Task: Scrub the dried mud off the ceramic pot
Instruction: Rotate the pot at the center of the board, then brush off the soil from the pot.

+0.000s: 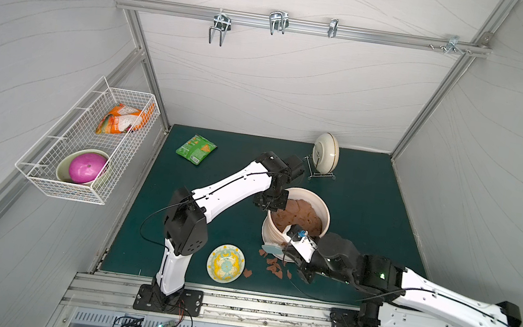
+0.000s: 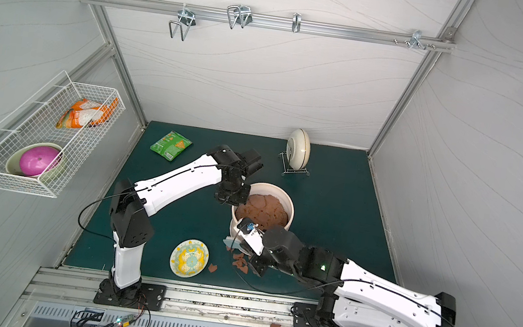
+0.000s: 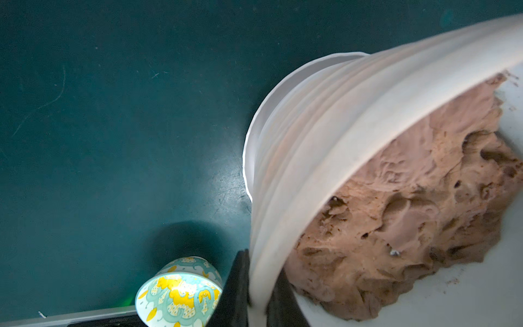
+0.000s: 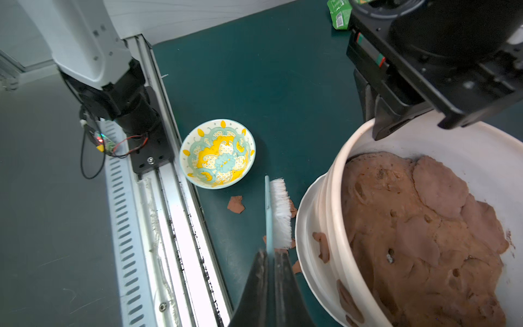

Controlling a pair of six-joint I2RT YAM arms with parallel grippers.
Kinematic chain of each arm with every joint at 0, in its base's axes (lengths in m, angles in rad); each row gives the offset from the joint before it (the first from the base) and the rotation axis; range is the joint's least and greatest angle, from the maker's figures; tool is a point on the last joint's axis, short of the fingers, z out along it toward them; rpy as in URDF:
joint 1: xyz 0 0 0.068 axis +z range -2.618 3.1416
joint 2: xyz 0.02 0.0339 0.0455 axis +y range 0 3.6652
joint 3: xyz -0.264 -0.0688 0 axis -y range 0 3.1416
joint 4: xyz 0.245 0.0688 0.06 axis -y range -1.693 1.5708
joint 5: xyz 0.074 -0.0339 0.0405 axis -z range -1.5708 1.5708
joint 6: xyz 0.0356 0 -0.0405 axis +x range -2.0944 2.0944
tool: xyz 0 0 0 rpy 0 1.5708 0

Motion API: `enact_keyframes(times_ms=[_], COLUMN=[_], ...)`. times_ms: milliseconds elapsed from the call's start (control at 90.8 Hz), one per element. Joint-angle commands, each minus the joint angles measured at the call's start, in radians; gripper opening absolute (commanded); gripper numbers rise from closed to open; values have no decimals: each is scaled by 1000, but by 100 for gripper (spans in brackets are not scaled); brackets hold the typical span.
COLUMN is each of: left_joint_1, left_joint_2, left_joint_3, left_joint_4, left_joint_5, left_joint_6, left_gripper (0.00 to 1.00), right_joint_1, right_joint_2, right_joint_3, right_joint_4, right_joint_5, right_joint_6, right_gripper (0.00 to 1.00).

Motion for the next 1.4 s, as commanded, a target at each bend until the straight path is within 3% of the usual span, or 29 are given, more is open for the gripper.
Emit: enact_keyframes(times_ms=[0, 209, 418, 782, 903, 1387], left_joint_1=[5, 6, 6, 7, 8, 12], left_joint_2=[42, 39, 40, 31, 32, 41], left_joint_3=[26, 26, 24, 6, 10, 7], left_joint_4=[92, 88, 94, 129, 127, 115], left_joint_5=[-27, -49, -66, -36, -38, -46], left_joint_6=[76, 104, 149, 248, 270, 301], left_gripper=[11, 11, 11, 12, 13, 13], right_joint_1=[-25, -25, -25, -25, -33, -48], right_joint_2=[58, 91, 11, -132, -130, 17], right_joint_3=[46, 53, 18, -11, -2, 53], right_joint_4=[9, -88, -176, -110, -62, -146], right_joint_5=[72, 193, 186, -121, -162, 166], right_joint_6=[-36, -9, 46, 38, 26, -2], right_gripper=[0, 0, 0, 0, 0, 0])
